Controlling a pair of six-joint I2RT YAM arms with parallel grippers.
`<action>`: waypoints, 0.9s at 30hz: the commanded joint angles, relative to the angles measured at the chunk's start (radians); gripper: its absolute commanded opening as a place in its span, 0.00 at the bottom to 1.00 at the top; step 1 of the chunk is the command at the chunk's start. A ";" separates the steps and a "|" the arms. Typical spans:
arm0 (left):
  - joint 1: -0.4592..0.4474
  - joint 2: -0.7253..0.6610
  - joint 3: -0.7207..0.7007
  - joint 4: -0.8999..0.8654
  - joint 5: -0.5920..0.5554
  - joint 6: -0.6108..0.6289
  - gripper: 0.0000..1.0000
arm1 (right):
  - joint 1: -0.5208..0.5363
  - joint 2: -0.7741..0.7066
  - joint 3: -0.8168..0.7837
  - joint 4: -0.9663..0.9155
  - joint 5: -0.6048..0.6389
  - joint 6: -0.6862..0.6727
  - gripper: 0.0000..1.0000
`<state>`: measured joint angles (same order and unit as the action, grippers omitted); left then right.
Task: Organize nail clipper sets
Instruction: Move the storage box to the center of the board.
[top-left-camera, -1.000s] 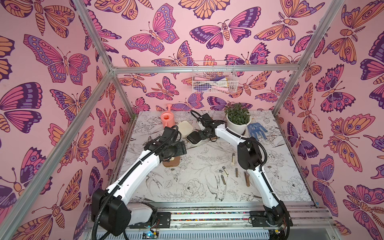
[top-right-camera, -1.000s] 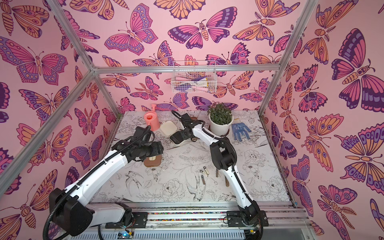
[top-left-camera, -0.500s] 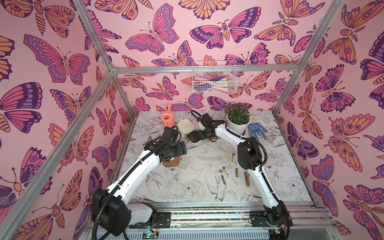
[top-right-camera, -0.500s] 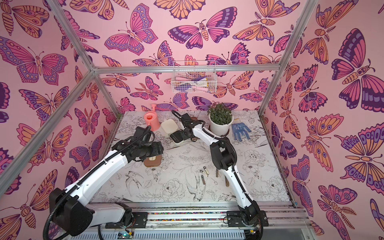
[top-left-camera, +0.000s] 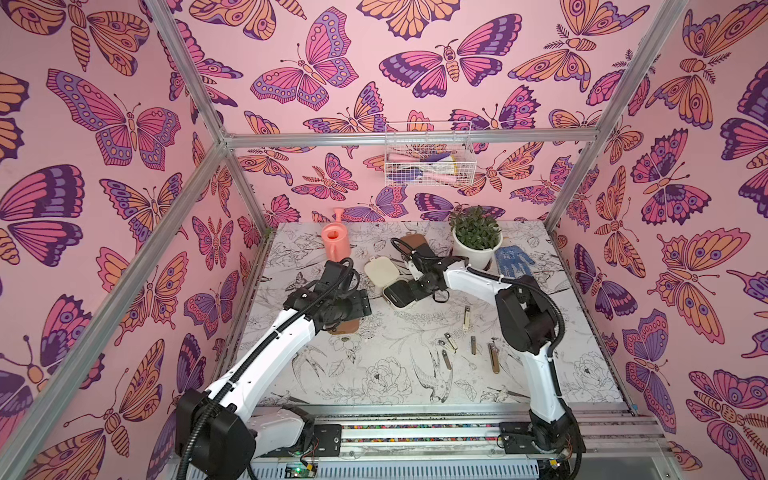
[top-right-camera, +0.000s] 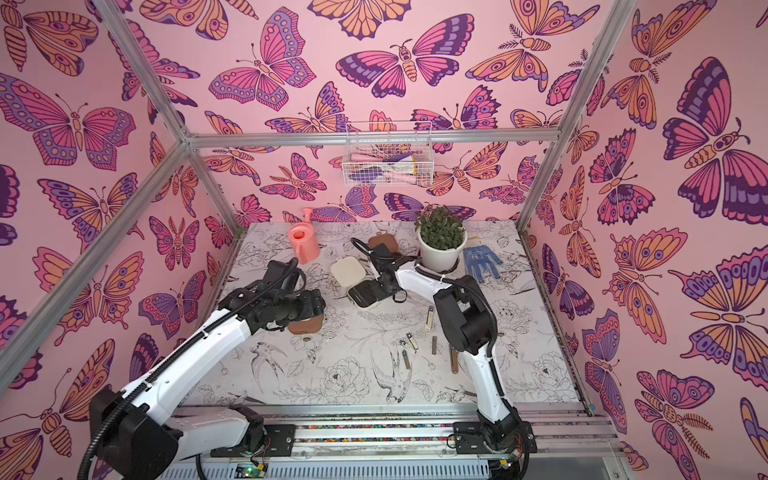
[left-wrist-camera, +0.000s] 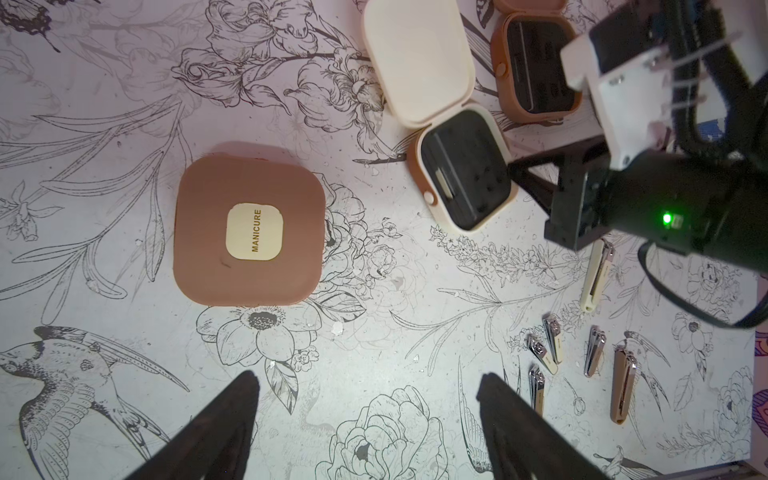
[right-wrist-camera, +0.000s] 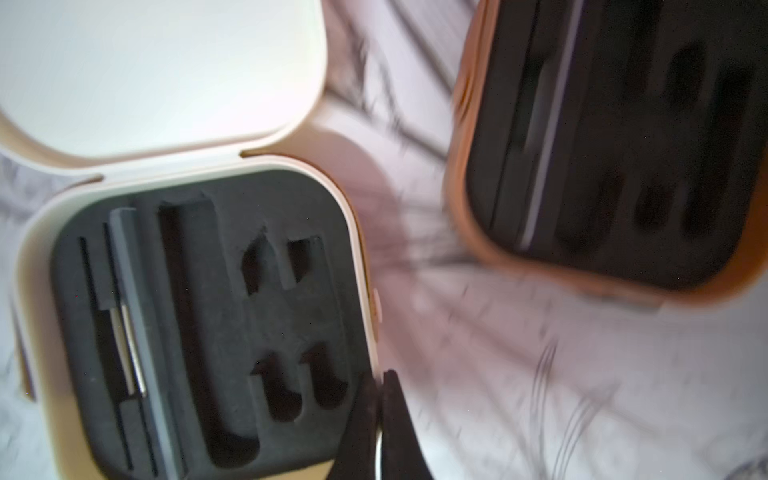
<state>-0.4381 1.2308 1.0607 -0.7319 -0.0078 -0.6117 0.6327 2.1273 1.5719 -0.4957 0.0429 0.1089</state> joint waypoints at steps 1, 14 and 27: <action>-0.009 -0.024 -0.038 0.001 0.018 -0.014 0.84 | 0.043 -0.115 -0.165 0.074 0.002 0.017 0.00; -0.039 -0.025 -0.071 0.020 0.025 -0.030 0.85 | 0.093 -0.317 -0.428 0.105 0.025 0.050 0.06; -0.046 -0.035 -0.077 0.020 0.034 -0.022 0.85 | 0.064 -0.526 -0.352 -0.098 0.086 0.239 0.39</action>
<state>-0.4789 1.2118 0.9977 -0.7086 0.0120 -0.6342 0.7227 1.6939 1.2034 -0.4900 0.0849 0.2687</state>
